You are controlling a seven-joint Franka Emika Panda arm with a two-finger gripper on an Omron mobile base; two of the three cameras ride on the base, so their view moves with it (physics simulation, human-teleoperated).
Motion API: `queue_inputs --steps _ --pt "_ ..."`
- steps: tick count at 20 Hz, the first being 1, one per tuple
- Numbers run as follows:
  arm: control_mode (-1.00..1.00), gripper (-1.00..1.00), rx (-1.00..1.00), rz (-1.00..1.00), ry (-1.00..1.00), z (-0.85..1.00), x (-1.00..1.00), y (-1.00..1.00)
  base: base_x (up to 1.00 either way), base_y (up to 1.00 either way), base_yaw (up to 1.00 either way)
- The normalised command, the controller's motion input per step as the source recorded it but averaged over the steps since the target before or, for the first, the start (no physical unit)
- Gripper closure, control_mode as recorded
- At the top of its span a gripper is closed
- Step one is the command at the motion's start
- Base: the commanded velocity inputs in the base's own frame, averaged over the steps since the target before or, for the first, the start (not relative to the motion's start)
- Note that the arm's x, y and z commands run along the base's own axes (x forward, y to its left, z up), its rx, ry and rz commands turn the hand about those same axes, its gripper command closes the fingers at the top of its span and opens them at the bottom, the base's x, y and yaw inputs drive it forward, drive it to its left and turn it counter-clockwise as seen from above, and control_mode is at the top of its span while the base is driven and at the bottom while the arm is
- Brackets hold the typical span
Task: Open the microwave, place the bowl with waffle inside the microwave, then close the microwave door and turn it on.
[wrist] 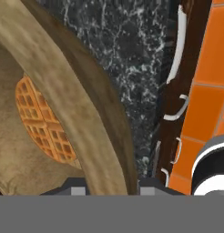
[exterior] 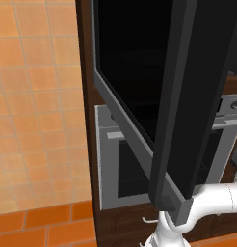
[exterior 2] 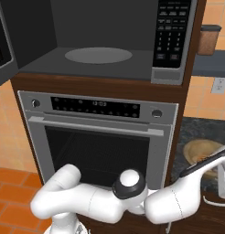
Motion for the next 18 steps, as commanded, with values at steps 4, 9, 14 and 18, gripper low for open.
queue_inputs --steps 4,9,14,18 --pt "-1.00 1.00 0.00 -0.01 -0.07 0.68 -0.52 0.00 0.00 0.00 0.00" --pt "-1.00 1.00 0.00 -0.04 -0.11 0.78 -0.55 0.08 0.00 0.00 0.00" --pt "-1.00 1.00 0.00 -0.02 -0.09 0.47 -0.33 0.23 0.00 0.00 0.00" --pt "-1.00 1.00 0.00 0.00 -0.01 0.38 -0.26 0.20 0.00 0.00 0.00"
